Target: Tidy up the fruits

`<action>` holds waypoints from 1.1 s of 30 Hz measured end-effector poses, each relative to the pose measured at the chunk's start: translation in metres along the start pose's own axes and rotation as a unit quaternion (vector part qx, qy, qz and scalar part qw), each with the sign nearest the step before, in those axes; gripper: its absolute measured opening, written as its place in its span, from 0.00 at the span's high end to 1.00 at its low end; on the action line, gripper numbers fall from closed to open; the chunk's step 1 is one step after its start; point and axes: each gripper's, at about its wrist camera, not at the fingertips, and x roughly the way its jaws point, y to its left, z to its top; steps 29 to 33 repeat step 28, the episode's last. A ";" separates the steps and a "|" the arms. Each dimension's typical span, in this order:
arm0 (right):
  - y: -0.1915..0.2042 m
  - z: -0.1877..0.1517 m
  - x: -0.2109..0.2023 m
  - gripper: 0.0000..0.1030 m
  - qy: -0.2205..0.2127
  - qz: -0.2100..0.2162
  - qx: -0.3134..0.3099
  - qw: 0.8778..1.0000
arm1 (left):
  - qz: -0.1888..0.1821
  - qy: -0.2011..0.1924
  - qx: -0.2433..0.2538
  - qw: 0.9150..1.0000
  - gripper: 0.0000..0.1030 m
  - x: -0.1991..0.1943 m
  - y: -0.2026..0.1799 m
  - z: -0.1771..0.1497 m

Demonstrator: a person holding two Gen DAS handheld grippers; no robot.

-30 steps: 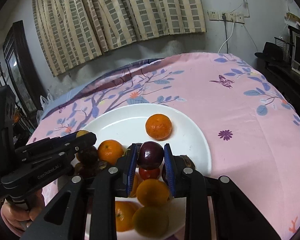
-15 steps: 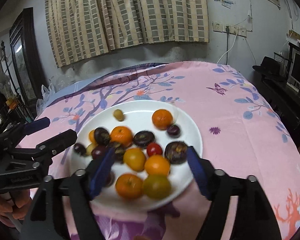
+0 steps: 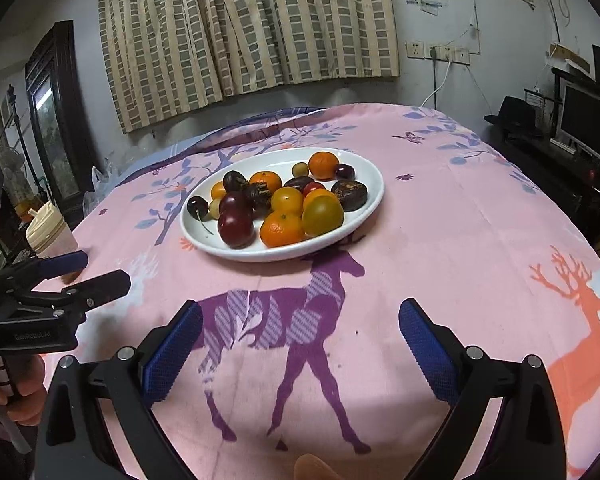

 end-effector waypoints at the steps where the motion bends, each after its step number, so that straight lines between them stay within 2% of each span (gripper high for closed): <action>1: 0.000 -0.001 0.000 0.04 0.001 0.001 -0.002 1.000 | 0.000 0.002 -0.001 1.000 0.05 -0.001 0.000 -0.004; 10: 0.006 -0.006 0.000 0.04 0.010 0.003 -0.017 1.000 | 0.003 0.003 0.005 1.000 0.05 -0.006 -0.005 -0.016; 14: 0.007 -0.007 0.001 0.04 0.013 0.002 -0.019 1.000 | -0.009 0.008 0.006 1.000 0.05 -0.006 -0.006 -0.017; 33: 0.003 -0.007 0.004 0.04 0.020 0.002 -0.010 1.000 | -0.011 0.017 0.006 1.000 0.05 -0.002 -0.008 -0.018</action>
